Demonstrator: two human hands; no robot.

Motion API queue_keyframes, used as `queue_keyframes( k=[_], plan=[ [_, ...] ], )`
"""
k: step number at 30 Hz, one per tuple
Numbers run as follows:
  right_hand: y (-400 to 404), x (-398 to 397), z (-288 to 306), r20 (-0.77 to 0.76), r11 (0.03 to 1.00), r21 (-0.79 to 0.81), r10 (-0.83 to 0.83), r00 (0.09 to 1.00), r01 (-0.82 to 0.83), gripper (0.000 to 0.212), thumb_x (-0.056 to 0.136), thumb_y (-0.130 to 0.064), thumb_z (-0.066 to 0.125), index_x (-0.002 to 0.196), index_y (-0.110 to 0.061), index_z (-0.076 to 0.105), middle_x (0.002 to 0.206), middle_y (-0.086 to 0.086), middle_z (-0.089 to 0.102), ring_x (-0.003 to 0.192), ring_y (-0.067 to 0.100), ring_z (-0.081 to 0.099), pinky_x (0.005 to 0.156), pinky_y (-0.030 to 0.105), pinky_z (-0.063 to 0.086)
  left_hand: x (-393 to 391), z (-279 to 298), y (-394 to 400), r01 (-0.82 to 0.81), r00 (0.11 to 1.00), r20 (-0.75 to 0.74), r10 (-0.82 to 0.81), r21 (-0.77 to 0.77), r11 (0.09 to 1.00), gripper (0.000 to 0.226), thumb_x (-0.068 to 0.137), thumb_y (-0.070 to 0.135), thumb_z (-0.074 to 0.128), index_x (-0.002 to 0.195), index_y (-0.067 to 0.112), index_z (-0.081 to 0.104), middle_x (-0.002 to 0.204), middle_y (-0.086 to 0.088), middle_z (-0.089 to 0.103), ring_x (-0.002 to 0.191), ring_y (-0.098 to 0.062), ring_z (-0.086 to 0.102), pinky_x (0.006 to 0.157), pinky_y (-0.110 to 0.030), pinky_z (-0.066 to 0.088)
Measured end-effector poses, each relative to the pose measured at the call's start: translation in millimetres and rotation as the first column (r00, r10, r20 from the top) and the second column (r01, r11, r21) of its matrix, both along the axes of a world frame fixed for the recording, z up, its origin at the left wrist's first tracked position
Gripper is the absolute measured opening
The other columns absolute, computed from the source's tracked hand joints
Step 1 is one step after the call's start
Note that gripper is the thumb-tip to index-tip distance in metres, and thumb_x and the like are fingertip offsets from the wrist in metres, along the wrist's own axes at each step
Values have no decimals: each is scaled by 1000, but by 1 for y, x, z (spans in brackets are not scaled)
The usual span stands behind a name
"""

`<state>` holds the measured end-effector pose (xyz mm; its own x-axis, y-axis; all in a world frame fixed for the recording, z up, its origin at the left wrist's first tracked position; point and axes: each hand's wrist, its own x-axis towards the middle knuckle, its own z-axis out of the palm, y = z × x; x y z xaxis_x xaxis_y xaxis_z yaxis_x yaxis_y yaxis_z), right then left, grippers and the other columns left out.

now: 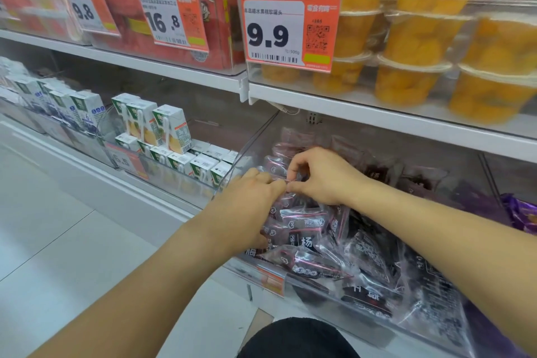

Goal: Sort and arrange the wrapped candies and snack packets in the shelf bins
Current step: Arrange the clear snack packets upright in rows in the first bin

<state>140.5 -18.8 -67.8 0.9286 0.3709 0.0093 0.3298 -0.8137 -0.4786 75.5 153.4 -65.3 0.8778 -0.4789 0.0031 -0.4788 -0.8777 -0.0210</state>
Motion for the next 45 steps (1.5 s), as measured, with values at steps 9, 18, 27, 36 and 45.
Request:
queue_keyframes(
  k=[9, 18, 27, 36, 45],
  plan=[
    [-3, -1, 9, -52, 993, 116, -16, 999, 22, 21, 77, -28, 84, 81, -25, 64, 87, -7, 67, 84, 16, 66, 76, 32, 55, -8, 2, -7, -61, 986, 164, 38, 138, 989, 66, 79, 37, 77, 132, 24, 41, 132, 5, 49, 125, -19, 43, 118, -36, 5],
    [-16, 7, 18, -41, 988, -29, -152, 987, 151, 34, 76, -53, 79, 94, -26, 66, 90, -11, 64, 82, 10, 60, 69, 26, 47, -11, 14, 0, -42, 995, -88, 38, -37, 998, 101, 82, 37, 77, 156, 24, 10, 164, 2, 0, 151, -18, 4, 120, -27, 8],
    [-22, 11, 16, -18, 998, 56, 42, 999, -40, 7, 82, -36, 78, 88, -32, 75, 91, -16, 73, 86, 3, 67, 88, 31, 55, -3, 7, 2, -70, 987, -157, 33, -240, 968, 77, 88, 29, 71, 153, 30, 29, 157, 13, 26, 142, -8, 24, 111, -17, 18],
    [-23, -28, 45, -168, 900, -348, 217, 962, -264, 52, 66, -56, 85, 105, -27, 66, 94, -14, 66, 83, 6, 55, 77, 25, 50, -4, 1, 2, -50, 993, -115, 32, -156, 986, 79, 93, 35, 64, 156, 31, 15, 165, 10, -3, 152, -12, 0, 120, -27, 7],
    [-37, -25, 53, -265, 928, -176, 277, 923, -329, 20, 71, -31, 89, 78, -24, 72, 73, -10, 73, 69, 8, 67, 73, 32, 55, -7, 4, 4, -70, 990, -138, 36, -255, 964, 77, 92, 33, 66, 155, 31, 22, 164, 13, 13, 151, -6, 2, 118, -21, 3]
  ],
)
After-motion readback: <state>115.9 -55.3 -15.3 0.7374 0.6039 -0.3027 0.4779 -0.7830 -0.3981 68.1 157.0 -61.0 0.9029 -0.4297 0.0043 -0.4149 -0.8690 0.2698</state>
